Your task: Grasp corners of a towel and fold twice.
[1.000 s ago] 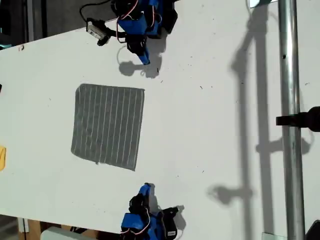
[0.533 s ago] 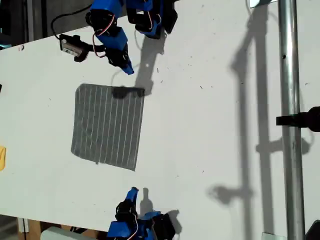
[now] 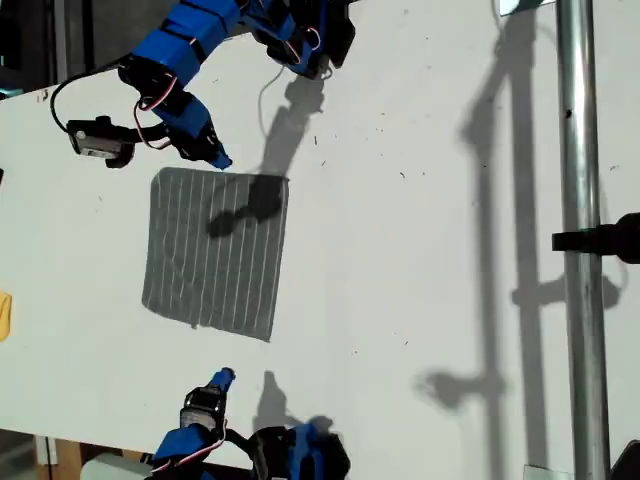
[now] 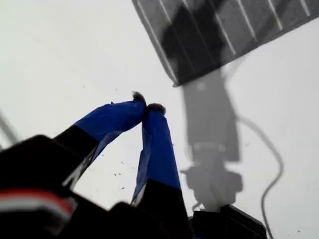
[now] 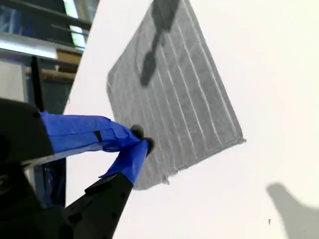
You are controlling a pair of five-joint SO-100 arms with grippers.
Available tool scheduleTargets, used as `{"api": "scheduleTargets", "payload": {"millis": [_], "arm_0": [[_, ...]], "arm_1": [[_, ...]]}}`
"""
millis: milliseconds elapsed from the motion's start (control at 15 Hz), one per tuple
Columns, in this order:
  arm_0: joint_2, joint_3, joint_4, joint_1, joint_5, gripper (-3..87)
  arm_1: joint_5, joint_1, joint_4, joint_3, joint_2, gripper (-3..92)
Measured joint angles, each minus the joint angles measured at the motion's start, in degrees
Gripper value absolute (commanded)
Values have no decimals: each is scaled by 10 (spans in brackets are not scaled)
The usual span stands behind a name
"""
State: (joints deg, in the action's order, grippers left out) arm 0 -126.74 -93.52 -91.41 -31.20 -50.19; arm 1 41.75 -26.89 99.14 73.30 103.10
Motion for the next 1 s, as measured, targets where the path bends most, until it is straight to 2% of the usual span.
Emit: {"api": "scheduleTargets", "payload": {"millis": [400,600,733,800,1000], "arm_0": [[121,114,-6,-19,77,-29],[130,125,-14,-19,84,-29],[132,125,-18,-19,84,-29],[132,125,-18,-19,84,-29],[134,125,-18,-19,86,-29]], "arm_1": [[-101,-7,5,-64,-81,-3],[-129,-7,9,-65,-81,124],[-136,-7,27,-67,-85,298],[-142,-8,36,-77,-94,421],[-178,-11,47,-84,-100,421]]}}
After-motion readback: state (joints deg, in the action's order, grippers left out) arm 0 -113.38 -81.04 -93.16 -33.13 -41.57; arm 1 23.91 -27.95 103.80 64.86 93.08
